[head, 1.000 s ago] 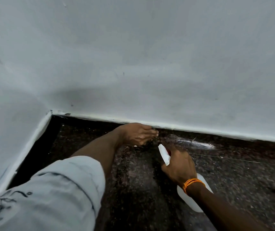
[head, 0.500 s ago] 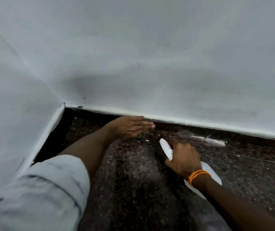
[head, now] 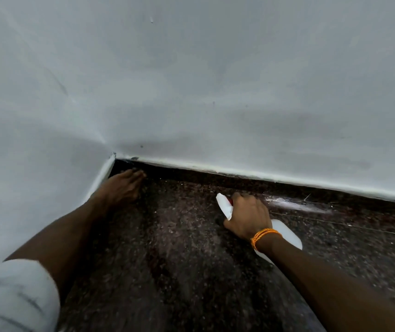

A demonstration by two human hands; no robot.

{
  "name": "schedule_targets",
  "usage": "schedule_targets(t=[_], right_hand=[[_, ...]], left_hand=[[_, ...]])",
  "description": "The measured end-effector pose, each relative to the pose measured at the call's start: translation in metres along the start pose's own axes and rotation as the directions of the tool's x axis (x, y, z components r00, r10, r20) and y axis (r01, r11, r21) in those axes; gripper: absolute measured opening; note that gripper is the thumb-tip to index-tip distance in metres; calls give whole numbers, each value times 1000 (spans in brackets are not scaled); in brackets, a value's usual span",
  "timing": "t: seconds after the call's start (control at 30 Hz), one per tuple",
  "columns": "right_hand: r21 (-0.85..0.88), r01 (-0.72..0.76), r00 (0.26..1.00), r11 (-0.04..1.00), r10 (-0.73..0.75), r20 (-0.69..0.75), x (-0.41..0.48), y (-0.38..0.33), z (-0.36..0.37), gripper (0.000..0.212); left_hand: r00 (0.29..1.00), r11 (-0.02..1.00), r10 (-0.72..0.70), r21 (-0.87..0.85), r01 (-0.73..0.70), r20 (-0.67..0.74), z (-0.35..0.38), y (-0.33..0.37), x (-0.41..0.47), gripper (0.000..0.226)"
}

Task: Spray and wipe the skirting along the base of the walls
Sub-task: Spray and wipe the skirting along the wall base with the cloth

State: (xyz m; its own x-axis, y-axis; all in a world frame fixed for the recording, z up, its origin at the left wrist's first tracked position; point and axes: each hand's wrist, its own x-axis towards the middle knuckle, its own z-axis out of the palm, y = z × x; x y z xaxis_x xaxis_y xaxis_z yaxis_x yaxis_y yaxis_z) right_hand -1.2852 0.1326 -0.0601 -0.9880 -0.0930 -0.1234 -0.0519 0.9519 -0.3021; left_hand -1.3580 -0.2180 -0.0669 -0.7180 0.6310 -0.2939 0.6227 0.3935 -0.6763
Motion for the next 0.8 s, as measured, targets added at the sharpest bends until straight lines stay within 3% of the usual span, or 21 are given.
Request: schedule_targets(t=[0.23,0.33,0.37,0.4,0.43,0.47,0.5,0.53,0.57,0.6,0.67,0.8], right_hand=[[8,76,997,997,-75,-35,15,-22,7,42],[-12,86,995,996,-86,-44,16,-27,9,53],[-15,85,995,996,-86,-50,16,-27,9,54],[-13,89,994,996,-89,-60,17,-28,9,54],[0,91,993,996,-91,-75,18,-29,9,54],[18,93,992,996,-91,-92,18,-29,10,53],[37,91,991,995,-87,-102,18,-29,11,51],[54,87,991,995,-81,-108,18,-28,12,50],[68,80,991,994,-72,-110,19,-27,14,48],[81,74,992,994,-65,-110,19,-25,16,46],[101,53,994,994,-43,-96,20,-20,19,42],[90,3,997,996,5,-82,23,-7,21,37]], left_hand=[[963,957,-239,-199,212,-122,-16,16,-33,48],[949,896,-314,-341,285,-33,-25,16,-22,44],[918,816,-393,-439,376,54,-33,18,-15,40],[847,664,-495,-543,513,194,-39,20,-5,36],[701,406,-604,-611,679,379,-48,23,7,34],[513,96,-635,-599,795,577,-57,25,19,35],[338,-205,-580,-535,820,741,-64,28,34,36],[226,-437,-497,-467,769,838,-69,30,49,39],[179,-590,-436,-430,683,882,-71,33,65,40],[176,-683,-398,-419,598,900,-75,38,81,41],[237,-783,-323,-399,478,916,-91,55,108,40],[316,-865,-221,-335,373,923,-117,89,144,39]])
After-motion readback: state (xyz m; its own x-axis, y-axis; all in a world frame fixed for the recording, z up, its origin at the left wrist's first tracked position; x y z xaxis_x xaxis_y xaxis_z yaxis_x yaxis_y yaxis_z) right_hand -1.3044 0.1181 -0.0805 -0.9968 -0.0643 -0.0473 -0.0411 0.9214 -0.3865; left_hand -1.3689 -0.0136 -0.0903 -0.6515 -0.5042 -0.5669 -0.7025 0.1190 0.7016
